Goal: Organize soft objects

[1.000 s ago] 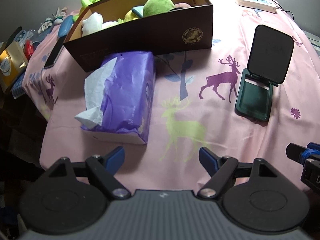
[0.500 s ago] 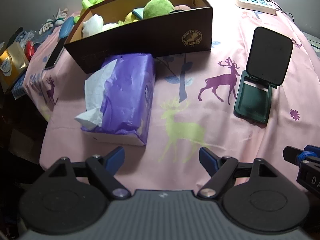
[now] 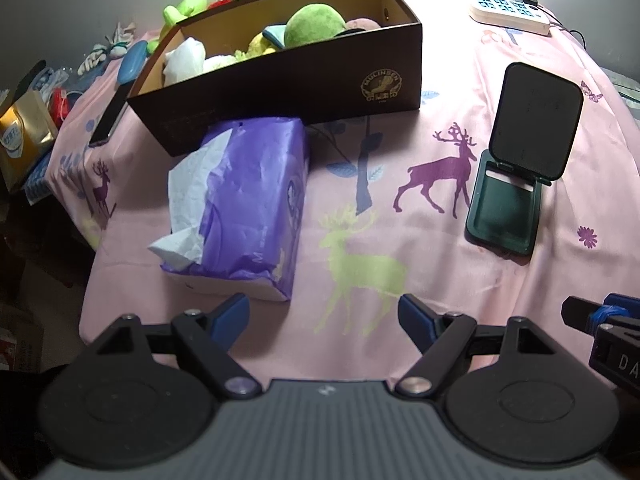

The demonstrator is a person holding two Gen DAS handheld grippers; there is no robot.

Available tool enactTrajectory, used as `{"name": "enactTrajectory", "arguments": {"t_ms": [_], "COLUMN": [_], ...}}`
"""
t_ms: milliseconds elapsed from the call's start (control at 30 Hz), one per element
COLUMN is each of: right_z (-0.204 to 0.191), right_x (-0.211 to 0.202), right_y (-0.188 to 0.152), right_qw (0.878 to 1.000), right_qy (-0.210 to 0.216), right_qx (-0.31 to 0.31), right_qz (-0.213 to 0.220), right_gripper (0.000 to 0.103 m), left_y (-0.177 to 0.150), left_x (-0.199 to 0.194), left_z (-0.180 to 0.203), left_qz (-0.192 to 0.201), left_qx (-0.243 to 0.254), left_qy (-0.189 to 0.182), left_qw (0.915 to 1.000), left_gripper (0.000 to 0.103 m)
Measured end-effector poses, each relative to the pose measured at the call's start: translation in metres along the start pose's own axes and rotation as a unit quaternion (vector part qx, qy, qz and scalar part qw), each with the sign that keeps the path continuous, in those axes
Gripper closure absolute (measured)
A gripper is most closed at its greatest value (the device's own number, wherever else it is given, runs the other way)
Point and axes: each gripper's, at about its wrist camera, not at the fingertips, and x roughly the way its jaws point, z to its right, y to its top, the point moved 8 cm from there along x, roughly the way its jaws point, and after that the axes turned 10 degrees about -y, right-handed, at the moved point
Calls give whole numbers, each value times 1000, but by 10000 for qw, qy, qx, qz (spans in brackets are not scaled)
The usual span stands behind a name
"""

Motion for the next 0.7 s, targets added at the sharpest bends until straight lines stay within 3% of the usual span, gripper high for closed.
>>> {"name": "enactTrajectory", "arguments": {"t_ms": [700], "right_z": [-1], "right_x": [3], "right_y": [4], "right_qw": [10000], "right_qy": [50], "right_qx": [7], "right_qz": [2], "right_gripper": [82], "left_y": [8], "left_x": [-1], "left_z": [-2], "left_qz": [162], "left_qx": [1], "left_qy": [-3], "left_qw": [9999], "left_gripper": [23]}}
